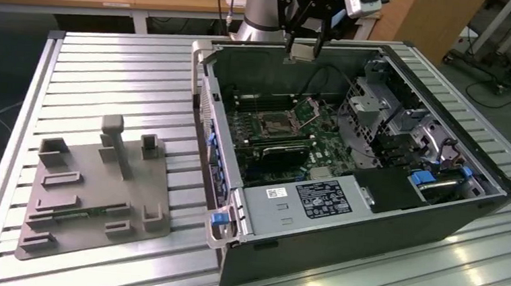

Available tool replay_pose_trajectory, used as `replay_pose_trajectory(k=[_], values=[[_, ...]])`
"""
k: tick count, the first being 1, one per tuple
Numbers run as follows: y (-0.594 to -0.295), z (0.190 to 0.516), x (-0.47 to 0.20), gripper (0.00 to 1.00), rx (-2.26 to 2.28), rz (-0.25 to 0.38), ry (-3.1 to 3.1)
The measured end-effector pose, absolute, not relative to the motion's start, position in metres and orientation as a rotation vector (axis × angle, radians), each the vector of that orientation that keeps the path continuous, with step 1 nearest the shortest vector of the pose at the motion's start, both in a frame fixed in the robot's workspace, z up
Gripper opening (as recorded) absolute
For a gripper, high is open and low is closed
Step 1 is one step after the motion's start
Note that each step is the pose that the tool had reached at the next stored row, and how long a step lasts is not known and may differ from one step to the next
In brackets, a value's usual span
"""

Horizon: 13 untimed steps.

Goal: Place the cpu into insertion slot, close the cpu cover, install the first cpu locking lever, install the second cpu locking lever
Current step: 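Place the cpu into insertion slot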

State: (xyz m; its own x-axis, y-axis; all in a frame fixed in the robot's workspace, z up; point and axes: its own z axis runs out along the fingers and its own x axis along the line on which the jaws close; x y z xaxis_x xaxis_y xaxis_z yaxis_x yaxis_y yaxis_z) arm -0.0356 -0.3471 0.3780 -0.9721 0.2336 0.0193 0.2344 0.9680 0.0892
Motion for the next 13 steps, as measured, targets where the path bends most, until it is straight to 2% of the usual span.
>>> replay_pose_trajectory(k=[13], values=[[-0.3471, 0.3778, -0.0356, 0.54, -0.443, -0.143, -3.100]])
